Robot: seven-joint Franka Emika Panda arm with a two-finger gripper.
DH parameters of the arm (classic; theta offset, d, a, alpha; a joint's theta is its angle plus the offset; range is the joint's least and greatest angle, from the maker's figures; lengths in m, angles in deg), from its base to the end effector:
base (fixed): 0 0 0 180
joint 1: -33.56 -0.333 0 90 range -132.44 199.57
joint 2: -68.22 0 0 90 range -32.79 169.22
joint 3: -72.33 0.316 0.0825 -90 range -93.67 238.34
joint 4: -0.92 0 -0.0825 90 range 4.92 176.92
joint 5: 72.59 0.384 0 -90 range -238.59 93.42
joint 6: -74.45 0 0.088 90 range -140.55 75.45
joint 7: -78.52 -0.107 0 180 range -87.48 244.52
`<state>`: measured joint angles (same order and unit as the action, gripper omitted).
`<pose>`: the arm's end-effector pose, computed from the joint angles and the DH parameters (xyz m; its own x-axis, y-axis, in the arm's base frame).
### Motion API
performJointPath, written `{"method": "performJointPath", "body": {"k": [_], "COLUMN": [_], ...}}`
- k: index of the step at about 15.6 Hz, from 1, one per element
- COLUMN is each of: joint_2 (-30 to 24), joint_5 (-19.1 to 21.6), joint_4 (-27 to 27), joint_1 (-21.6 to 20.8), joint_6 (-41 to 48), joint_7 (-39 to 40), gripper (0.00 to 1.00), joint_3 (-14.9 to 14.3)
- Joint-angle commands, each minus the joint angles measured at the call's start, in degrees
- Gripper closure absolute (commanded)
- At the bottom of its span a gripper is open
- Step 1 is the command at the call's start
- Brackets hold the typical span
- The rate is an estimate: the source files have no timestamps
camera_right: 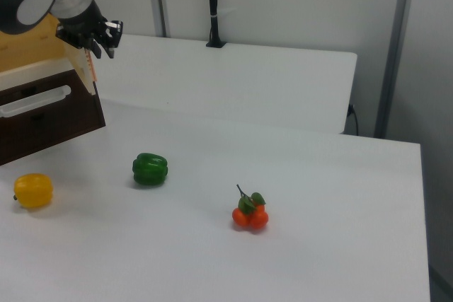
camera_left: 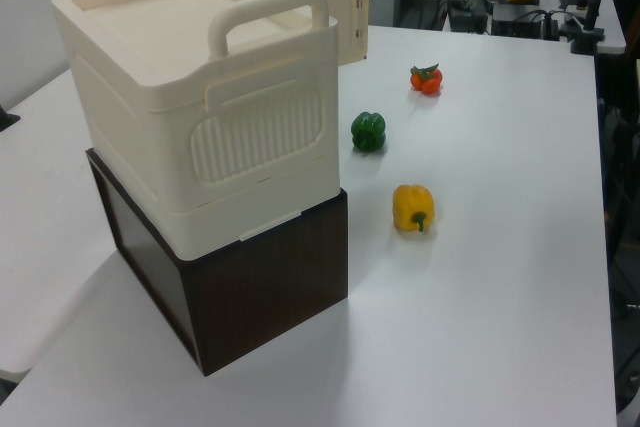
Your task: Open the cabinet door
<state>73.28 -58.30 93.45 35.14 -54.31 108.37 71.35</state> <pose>0.6321 -0.0208 0.6264 0.7709 0.3151 0.5535 0.3550 -0.9341 0.0372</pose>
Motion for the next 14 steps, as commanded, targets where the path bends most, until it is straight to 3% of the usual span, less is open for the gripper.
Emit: {"method": "performJointPath", "body": {"k": [1,2,8,11,14], "joint_2": [-3.39,-4.44,-8.31,-9.19,-9.37], "joint_5": [0.13,-0.22,-0.93,-1.27,-4.52], "joint_4": [0.64,0.64,0.46,-1.03,-1.74], "joint_1": [0.89,0.89,-0.08,-2.09,-5.25], "joint_6": [13.31,16.84,33.03,38.66,39.46], "joint_7": [-0.23,-0.31,-1.10,-8.11,-16.19], "gripper": [0.27,0.00,0.00,0.00,0.00], "joint_3": [-3.40,-4.19,-6.13,-6.40,-6.13]}}
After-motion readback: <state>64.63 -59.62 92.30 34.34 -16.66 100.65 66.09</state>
